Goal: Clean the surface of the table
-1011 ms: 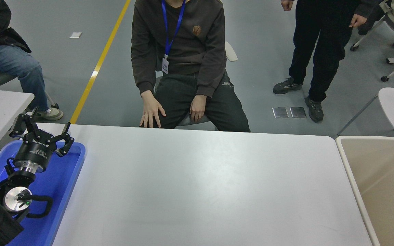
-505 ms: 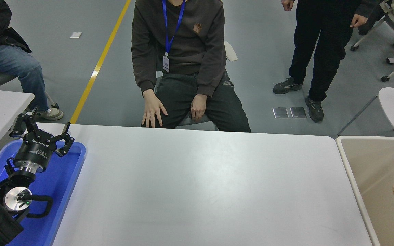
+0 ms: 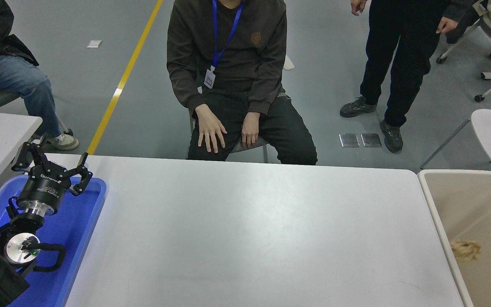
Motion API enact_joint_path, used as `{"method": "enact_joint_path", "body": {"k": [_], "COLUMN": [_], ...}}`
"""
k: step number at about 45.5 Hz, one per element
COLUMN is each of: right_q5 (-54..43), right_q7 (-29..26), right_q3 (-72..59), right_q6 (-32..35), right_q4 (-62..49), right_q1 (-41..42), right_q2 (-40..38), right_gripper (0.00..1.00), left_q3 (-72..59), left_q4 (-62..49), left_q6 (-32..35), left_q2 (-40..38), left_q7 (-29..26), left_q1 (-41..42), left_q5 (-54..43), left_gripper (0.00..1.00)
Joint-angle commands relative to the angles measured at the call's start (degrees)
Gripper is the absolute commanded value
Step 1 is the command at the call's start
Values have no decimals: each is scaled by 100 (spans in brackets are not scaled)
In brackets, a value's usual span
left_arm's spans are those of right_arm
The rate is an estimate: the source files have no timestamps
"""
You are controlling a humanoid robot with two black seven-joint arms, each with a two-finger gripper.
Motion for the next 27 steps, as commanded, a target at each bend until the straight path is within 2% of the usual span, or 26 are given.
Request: {"method": "enact_joint_path", "body": {"k": [1,9,16,27], "right_q5": [361,1495,1575,2269], "right_q7": [60,69,69,60], "right_q3": [542,2088,2327,3012], "right_q6": [33,86,77,165], "right_q4": [74,916,1577,1630], "right_q1": [26,-61,-158,-193], "right_q2": [-202,-693,-1116,-1038], "right_gripper": [98,99,99,99], "left_q3": [-3,-3,-3,6], "left_q4": [-1,8,-1,-1], "left_q6": [3,3,3,3], "left_q2": [0,0,0,0], "left_q7": [0,0,0,0], "left_q1": [0,0,0,0], "left_q5": [0,0,0,0], "left_gripper": [100,100,100,100]}}
